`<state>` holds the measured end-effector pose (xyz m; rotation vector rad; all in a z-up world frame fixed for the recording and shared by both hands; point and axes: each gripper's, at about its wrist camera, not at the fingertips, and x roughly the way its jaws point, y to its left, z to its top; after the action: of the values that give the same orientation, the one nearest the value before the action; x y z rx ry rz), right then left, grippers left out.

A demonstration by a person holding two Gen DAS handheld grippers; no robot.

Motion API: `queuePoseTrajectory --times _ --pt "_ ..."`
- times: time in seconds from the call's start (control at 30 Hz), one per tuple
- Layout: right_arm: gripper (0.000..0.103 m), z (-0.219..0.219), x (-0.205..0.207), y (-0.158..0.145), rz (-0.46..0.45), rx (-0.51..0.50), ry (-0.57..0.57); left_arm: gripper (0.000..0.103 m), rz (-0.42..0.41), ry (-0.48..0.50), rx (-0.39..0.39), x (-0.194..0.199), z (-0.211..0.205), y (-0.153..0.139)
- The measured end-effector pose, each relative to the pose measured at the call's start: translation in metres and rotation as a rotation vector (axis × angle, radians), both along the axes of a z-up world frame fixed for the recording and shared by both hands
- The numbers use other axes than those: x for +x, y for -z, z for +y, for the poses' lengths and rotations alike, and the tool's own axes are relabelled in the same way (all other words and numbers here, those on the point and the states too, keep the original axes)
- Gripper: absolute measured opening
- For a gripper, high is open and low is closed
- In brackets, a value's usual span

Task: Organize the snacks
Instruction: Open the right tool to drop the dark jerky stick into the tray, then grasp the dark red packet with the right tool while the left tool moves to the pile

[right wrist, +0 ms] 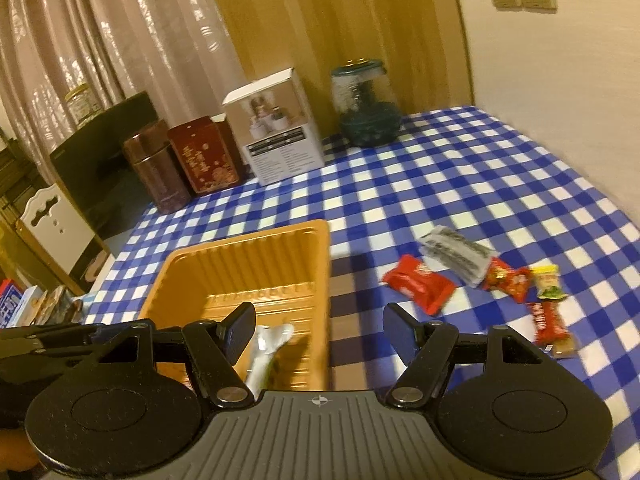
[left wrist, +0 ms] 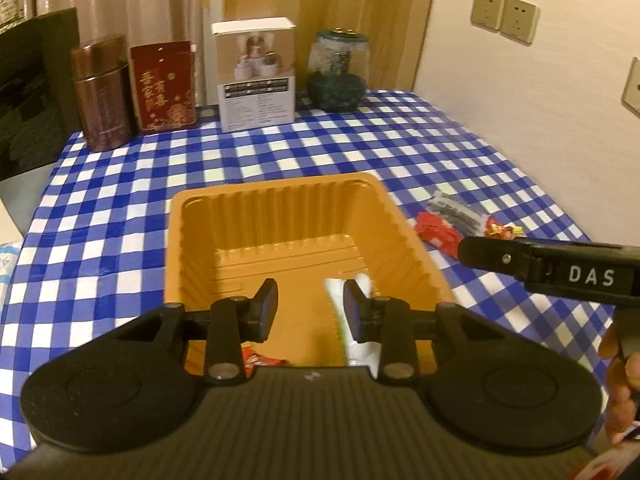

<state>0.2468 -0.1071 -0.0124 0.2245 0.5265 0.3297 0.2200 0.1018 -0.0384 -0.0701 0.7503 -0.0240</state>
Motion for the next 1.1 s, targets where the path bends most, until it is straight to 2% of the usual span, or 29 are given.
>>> queuePoseTrajectory --times 0.3,0.5,0.97,1.1 --pt "0.07 -0.049 -0.013 0.004 -0.01 -0.036 0.091 0.039 -0.01 0.088 0.0 0.004 -0.045 -0.01" --pt "0.07 -0.09 -0.022 0.006 -0.006 -0.022 0.164 0.043 -0.017 0.157 0.011 0.008 -0.078 -0.014" --pt "0.07 -0.158 -0.032 0.013 0.002 -0.03 0.293 0.056 -0.01 0.309 0.017 0.028 -0.145 -0.002" --pt "0.07 -0.173 -0.027 0.018 0.015 -0.029 0.314 0.068 -0.01 0.352 0.031 0.04 -0.16 0.003"
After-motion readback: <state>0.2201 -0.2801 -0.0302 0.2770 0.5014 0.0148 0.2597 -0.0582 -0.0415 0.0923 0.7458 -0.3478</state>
